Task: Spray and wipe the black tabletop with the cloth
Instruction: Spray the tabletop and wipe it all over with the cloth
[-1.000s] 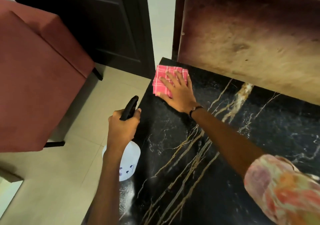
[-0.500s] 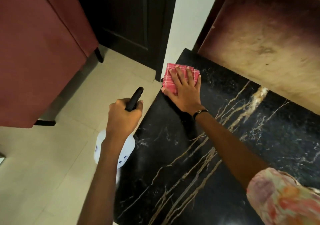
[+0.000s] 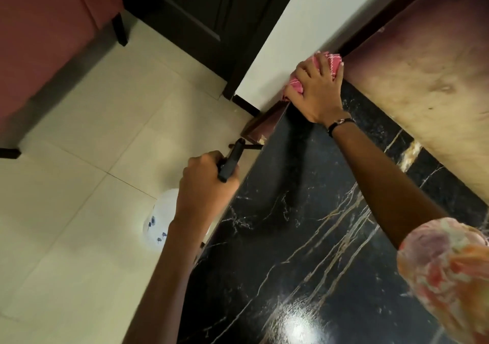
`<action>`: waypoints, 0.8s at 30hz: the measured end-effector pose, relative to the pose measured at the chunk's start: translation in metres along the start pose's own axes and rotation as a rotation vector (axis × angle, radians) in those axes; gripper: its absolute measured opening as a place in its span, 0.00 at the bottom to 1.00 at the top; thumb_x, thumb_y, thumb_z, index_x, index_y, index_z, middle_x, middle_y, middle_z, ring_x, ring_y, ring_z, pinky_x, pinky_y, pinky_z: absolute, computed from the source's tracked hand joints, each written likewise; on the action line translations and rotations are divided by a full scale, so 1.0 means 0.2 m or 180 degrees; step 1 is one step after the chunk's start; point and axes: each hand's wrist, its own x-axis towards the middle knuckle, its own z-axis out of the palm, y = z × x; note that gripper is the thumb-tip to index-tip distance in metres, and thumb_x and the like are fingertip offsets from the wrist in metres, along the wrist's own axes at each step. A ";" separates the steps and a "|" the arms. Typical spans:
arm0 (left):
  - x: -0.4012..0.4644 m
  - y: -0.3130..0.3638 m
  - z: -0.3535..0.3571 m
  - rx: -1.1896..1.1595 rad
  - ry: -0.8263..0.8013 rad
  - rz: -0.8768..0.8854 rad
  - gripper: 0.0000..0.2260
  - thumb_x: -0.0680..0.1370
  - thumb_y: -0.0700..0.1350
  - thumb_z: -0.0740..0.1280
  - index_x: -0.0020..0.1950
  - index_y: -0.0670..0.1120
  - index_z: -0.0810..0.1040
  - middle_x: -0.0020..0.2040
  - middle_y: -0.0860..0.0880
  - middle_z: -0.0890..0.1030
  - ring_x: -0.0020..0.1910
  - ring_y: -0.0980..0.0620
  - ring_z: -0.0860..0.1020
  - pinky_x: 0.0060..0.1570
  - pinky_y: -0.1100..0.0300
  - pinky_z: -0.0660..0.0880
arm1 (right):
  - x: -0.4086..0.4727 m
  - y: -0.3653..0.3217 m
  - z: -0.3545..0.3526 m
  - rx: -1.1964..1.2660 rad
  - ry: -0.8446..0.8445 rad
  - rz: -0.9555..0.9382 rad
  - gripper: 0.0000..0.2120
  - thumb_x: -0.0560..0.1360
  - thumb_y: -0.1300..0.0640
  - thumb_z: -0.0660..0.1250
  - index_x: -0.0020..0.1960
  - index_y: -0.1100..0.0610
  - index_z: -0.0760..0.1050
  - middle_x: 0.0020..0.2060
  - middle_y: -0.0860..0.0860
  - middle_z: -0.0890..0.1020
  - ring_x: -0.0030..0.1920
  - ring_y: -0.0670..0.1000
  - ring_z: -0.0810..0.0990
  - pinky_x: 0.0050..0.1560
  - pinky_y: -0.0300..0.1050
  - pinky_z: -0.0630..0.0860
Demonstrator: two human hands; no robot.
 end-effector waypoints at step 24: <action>-0.34 -0.28 -0.14 -0.0361 0.0359 -0.0467 0.11 0.75 0.44 0.69 0.36 0.40 0.75 0.22 0.49 0.70 0.21 0.47 0.67 0.25 0.62 0.65 | -0.67 -0.54 -0.10 0.0212 -0.0484 -0.0657 0.25 0.77 0.40 0.51 0.59 0.54 0.76 0.61 0.53 0.77 0.72 0.58 0.64 0.71 0.70 0.45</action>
